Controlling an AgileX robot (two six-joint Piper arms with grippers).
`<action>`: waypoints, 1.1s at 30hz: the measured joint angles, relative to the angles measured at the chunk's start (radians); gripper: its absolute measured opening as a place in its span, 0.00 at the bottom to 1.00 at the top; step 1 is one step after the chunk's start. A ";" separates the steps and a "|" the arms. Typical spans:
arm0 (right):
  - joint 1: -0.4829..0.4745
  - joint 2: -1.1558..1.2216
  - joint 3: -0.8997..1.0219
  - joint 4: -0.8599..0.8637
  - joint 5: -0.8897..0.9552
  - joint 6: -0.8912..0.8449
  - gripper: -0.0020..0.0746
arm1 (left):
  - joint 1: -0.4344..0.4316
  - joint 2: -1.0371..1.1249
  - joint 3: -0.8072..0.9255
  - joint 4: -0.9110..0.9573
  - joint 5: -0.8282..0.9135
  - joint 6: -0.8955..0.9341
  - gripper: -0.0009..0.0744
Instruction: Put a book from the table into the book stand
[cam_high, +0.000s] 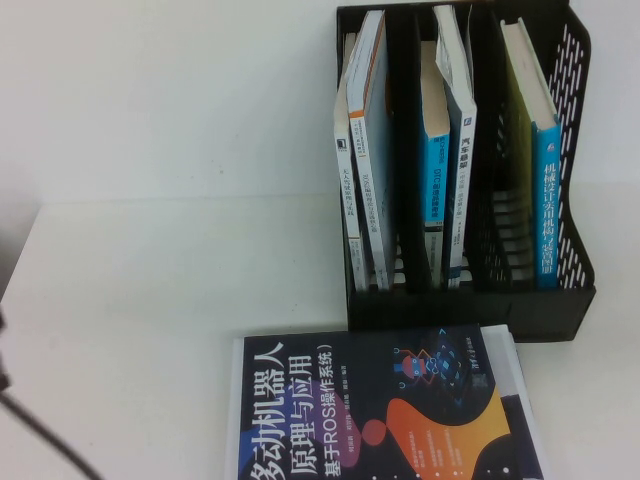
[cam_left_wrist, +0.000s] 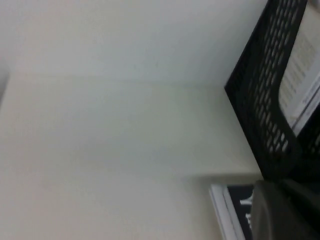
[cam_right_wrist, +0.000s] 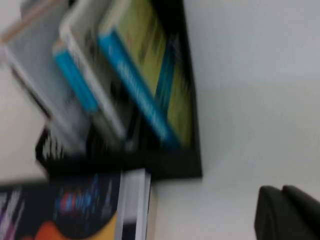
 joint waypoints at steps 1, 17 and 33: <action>0.000 0.035 -0.016 0.019 0.037 -0.008 0.02 | 0.000 0.034 0.000 -0.019 0.017 -0.002 0.01; 0.114 0.684 -0.046 0.378 -0.016 -0.399 0.03 | 0.000 0.472 0.008 -0.452 0.114 0.305 0.01; 0.343 1.085 -0.049 0.283 -0.201 -0.268 0.03 | 0.000 0.489 0.169 -0.595 0.041 0.486 0.01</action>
